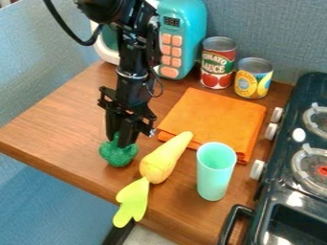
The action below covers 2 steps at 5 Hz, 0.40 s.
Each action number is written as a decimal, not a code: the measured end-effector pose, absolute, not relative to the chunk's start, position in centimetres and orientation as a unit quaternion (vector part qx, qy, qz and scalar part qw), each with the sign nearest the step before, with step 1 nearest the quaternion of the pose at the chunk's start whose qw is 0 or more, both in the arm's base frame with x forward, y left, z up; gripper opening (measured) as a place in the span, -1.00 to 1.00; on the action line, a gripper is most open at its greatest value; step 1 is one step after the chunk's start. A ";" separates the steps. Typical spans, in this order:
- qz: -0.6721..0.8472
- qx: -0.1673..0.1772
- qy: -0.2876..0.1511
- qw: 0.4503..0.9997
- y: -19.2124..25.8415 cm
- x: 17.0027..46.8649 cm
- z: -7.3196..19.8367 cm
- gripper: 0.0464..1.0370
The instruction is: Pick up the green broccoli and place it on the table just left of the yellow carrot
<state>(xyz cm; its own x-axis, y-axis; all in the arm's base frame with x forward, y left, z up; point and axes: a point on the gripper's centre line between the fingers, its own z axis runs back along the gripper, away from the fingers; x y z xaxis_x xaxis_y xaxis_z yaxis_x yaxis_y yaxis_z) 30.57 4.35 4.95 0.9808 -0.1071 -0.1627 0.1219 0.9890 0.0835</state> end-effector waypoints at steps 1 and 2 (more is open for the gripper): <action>-0.047 0.050 0.084 0.994 4.4 30.4 4.9 0.31; -0.052 0.047 0.087 0.994 4.4 30.4 4.9 0.90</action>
<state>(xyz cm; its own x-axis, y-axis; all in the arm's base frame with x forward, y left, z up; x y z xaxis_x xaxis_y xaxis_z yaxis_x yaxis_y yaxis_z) 30.36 4.36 4.89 0.9797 -0.0944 -0.1768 0.1106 0.9903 0.0846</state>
